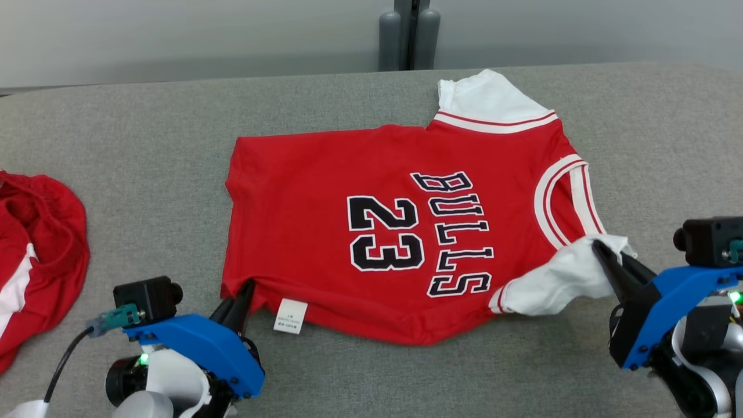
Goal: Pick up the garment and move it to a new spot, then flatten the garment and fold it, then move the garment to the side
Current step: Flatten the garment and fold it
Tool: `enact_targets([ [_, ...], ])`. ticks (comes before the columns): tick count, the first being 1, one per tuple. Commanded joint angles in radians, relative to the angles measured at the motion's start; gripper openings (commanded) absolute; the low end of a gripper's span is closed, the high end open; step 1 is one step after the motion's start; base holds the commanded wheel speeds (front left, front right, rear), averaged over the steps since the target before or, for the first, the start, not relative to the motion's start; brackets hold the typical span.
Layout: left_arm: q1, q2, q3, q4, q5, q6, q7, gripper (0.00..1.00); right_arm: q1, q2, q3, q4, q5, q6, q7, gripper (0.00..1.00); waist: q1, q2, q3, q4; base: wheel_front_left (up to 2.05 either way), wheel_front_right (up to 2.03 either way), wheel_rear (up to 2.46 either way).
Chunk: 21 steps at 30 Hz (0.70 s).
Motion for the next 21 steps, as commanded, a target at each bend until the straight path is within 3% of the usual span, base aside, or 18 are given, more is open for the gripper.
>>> enact_targets([
  [1,-0.027,-0.004,0.011,0.009,-0.006,-0.005,0.004,0.00,-0.039,-0.003,0.000,0.012,-0.014,0.000,-0.006,0.00,-0.0001,-0.0001,0.012,0.006,0.00,0.00,0.00],
  [19,-0.187,-0.050,0.013,0.185,-0.002,-0.016,0.008,0.00,-0.289,-0.003,-0.040,0.265,0.013,0.000,-0.087,0.00,-0.0001,-0.0001,0.085,0.019,0.00,0.00,0.00],
  [20,-0.193,-0.052,0.014,0.192,0.002,-0.013,0.001,0.27,-0.299,-0.003,-0.038,0.280,0.025,0.000,-0.096,0.03,-0.0001,-0.0001,0.087,0.020,0.00,0.00,0.00],
  [21,-0.199,-0.055,0.017,0.200,0.007,-0.010,-0.007,0.81,-0.307,-0.002,-0.036,0.295,0.040,0.000,-0.107,0.50,-0.0001,-0.0001,0.089,0.021,0.00,0.00,0.00],
])
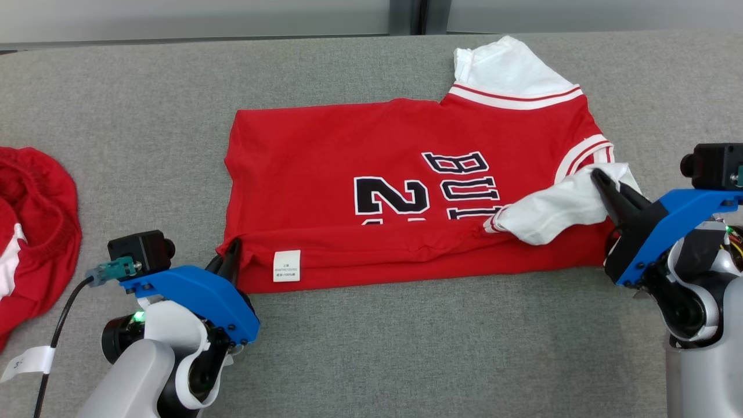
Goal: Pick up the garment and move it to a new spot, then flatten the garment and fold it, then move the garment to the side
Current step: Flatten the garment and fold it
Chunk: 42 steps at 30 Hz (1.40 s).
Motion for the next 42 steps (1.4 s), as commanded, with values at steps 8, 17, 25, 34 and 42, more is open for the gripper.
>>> enact_targets([
  [8,-0.042,-0.017,0.004,0.049,0.023,-0.009,-0.061,1.00,-0.101,-0.002,-0.009,0.114,0.082,0.000,-0.170,1.00,-0.0001,-0.0002,-0.008,0.011,0.00,0.00,0.00],
  [17,0.010,0.004,-0.005,0.063,0.092,-0.023,-0.184,1.00,-0.082,-0.002,-0.020,0.126,0.038,0.000,-0.263,1.00,-0.0001,-0.0002,-0.061,0.013,0.00,0.00,0.00],
  [25,0.064,0.038,-0.089,0.074,0.212,0.004,-0.227,1.00,0.064,-0.003,-0.055,0.064,-0.134,0.000,-0.123,1.00,-0.0001,-0.0002,-0.100,0.000,0.00,0.00,0.00],
  [34,0.011,0.030,-0.172,0.177,0.293,0.037,-0.163,1.00,0.137,-0.017,-0.059,0.058,-0.274,0.000,-0.030,1.00,-0.0001,-0.0002,-0.081,-0.011,0.00,0.00,0.00],
  [42,-0.054,0.019,-0.184,0.264,0.298,0.056,-0.097,1.00,0.030,-0.013,-0.060,0.176,-0.301,0.000,-0.050,1.00,-0.0001,-0.0002,-0.023,-0.022,0.00,0.00,0.00],
])
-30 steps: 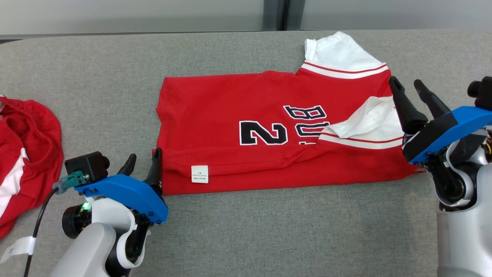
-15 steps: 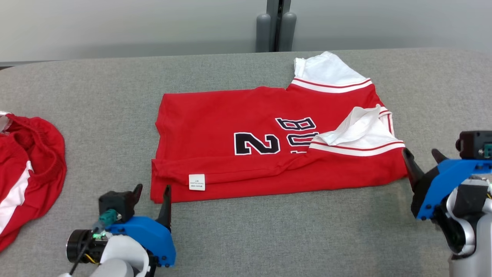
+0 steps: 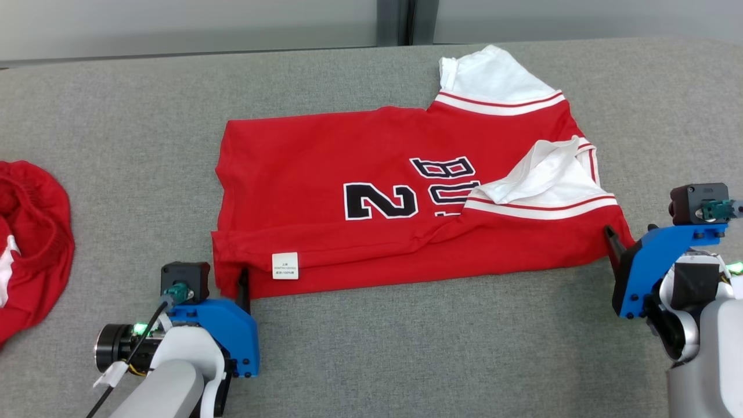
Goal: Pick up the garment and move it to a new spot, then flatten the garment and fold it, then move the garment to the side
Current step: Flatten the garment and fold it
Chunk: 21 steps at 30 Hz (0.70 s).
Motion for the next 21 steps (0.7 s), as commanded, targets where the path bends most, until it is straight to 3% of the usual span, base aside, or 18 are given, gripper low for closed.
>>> enact_targets([
  [1,-0.011,0.000,-0.005,0.020,-0.001,0.004,0.020,1.00,-0.018,-0.001,-0.002,0.019,-0.009,0.000,-0.005,1.00,-0.0001,0.0000,0.008,0.002,0.00,0.00,0.00],
  [6,-0.016,-0.007,-0.026,0.052,-0.014,-0.005,0.076,1.00,-0.059,0.000,-0.029,0.099,-0.060,0.000,0.017,1.00,-0.0001,0.0000,0.029,0.010,0.00,0.00,0.00],
  [14,0.048,-0.021,-0.062,0.069,-0.102,-0.032,0.267,1.00,-0.045,0.010,-0.047,0.182,-0.008,0.000,0.057,1.00,-0.0001,0.0000,0.042,0.015,0.00,0.00,0.00],
  [15,0.057,-0.021,-0.070,0.066,-0.114,-0.037,0.293,0.95,-0.044,0.012,-0.046,0.186,0.000,0.000,0.057,0.51,-0.0001,0.0000,0.043,0.015,0.00,0.00,0.00],
  [16,0.065,-0.023,-0.075,0.058,-0.124,-0.047,0.311,0.67,-0.042,0.013,-0.044,0.188,0.007,0.000,0.051,0.03,-0.0001,0.0000,0.043,0.015,0.00,0.00,0.00],
  [17,0.073,-0.025,-0.077,0.048,-0.135,-0.054,0.322,0.12,-0.038,0.013,-0.043,0.188,0.015,0.000,0.044,0.00,-0.0001,0.0000,0.042,0.016,0.00,0.00,0.00],
  [18,0.081,-0.026,-0.078,0.040,-0.148,-0.061,0.336,0.00,-0.035,0.013,-0.049,0.184,0.025,0.000,0.030,0.00,-0.0001,0.0000,0.039,0.016,0.00,0.00,0.00],
  [21,0.093,-0.019,-0.064,0.009,-0.170,-0.068,0.337,0.00,-0.021,0.009,-0.061,0.164,0.048,0.000,-0.012,0.00,-0.0001,0.0000,0.023,0.019,0.00,0.00,0.00],
])
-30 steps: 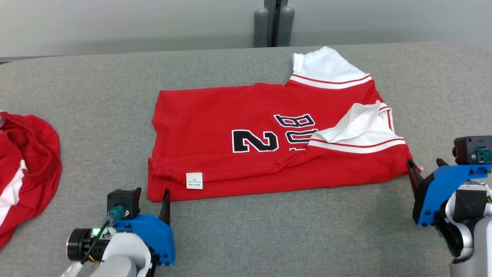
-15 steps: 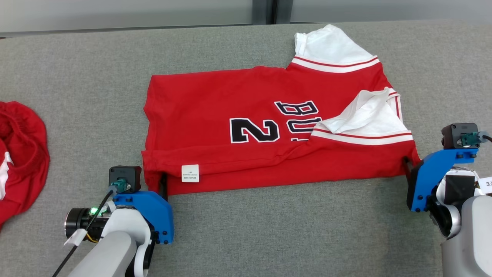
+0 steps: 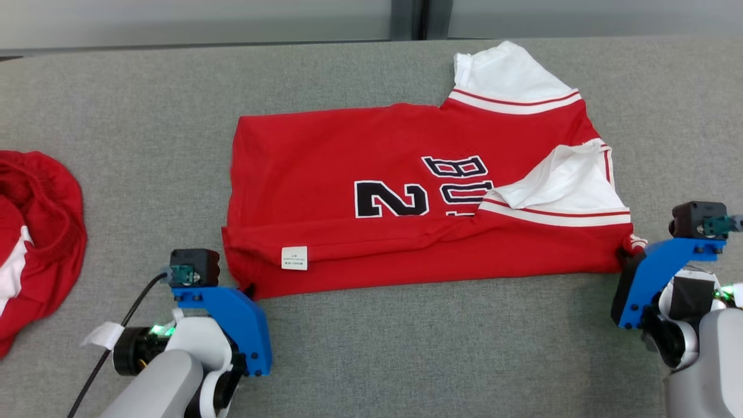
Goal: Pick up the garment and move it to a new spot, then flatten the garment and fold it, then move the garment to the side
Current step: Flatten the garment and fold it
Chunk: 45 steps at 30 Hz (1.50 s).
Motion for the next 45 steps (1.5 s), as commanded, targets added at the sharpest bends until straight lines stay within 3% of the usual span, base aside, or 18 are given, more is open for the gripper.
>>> enact_targets([
  [1,0.123,-0.012,-0.047,0.045,-0.032,-0.007,0.069,0.00,0.027,-0.002,-0.006,-0.008,0.016,0.000,-0.014,0.00,0.0000,0.0003,-0.012,0.000,0.00,0.00,0.00],
  [12,0.208,0.120,0.073,-0.199,-0.065,0.038,-0.022,0.00,0.263,-0.003,-0.012,-0.277,0.175,0.000,-0.039,0.00,0.0000,0.0003,-0.108,-0.003,0.00,0.00,0.00],
  [23,0.342,0.215,0.058,-0.291,-0.083,0.092,0.059,0.00,0.524,-0.004,0.003,-0.385,0.308,0.000,0.022,0.00,0.0000,0.0003,-0.142,-0.011,0.00,0.00,0.00],
  [24,0.350,0.218,0.061,-0.295,-0.084,0.097,0.054,0.13,0.535,-0.004,0.000,-0.386,0.315,-0.001,0.023,0.00,0.0000,0.0003,-0.145,-0.012,0.00,0.00,0.00],
  [25,0.360,0.219,0.063,-0.300,-0.087,0.101,0.051,0.47,0.543,-0.004,-0.003,-0.387,0.323,-0.001,0.023,0.00,0.0000,0.0003,-0.147,-0.013,0.00,0.00,0.00],
  [26,0.368,0.218,0.063,-0.305,-0.090,0.103,0.049,1.00,0.549,-0.004,-0.004,-0.389,0.321,-0.001,0.019,0.47,0.0000,0.0003,-0.149,-0.014,0.00,0.00,0.00],
  [27,0.373,0.218,0.061,-0.309,-0.090,0.107,0.047,1.00,0.549,-0.004,-0.009,-0.389,0.308,-0.001,0.010,1.00,0.0000,0.0003,-0.150,-0.014,0.00,0.00,0.00],
  [37,0.361,0.142,0.130,-0.334,-0.083,0.119,-0.129,1.00,0.457,-0.003,-0.006,-0.446,0.260,0.000,-0.027,1.00,0.0000,0.0003,-0.168,-0.012,0.00,0.00,0.00],
  [40,0.325,0.127,0.161,-0.346,-0.067,0.095,-0.211,1.00,0.407,-0.002,0.016,-0.483,0.239,0.000,-0.004,1.00,0.0000,0.0003,-0.167,-0.011,0.00,0.00,0.00],
  [45,0.229,0.116,0.188,-0.323,-0.062,0.012,-0.291,1.00,0.279,-0.002,0.053,-0.542,0.190,0.000,0.064,1.00,0.0000,0.0003,-0.146,-0.013,0.00,0.00,0.00],
])
